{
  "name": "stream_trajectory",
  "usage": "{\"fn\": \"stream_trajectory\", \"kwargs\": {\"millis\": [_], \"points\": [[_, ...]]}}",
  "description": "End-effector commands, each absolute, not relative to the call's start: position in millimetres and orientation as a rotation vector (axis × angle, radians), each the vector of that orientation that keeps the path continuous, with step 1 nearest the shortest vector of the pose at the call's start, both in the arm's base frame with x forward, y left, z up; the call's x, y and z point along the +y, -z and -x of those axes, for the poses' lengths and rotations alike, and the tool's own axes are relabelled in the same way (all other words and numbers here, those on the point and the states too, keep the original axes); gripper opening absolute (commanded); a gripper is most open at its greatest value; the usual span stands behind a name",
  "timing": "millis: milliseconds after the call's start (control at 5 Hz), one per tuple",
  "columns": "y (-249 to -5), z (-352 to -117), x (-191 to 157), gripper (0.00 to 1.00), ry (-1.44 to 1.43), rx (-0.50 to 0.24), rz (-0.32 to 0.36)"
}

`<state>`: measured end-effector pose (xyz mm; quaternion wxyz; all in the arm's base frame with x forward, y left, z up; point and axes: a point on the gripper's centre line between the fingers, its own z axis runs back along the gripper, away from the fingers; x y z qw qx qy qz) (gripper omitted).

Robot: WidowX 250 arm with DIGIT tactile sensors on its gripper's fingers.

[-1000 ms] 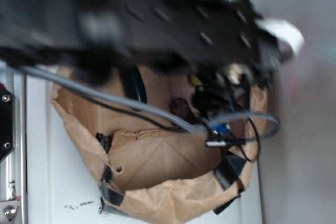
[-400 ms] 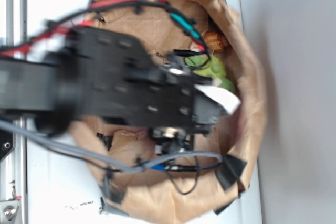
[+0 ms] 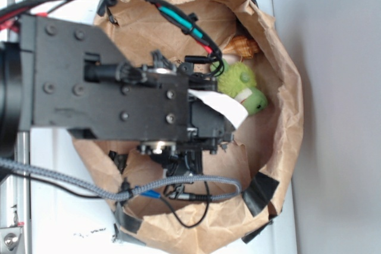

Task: Grab the rock.

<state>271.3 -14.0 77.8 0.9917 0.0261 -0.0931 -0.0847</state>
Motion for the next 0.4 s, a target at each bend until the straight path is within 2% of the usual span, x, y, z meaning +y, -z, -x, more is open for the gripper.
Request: {"fn": "stream_trajectory", "kwargs": {"millis": [0,200], "points": [[-47,-271,-23,1.00,0.217,-0.172,-0.083],[-33,-281,-19,1.00,0.196,-0.146,-0.087]]}}
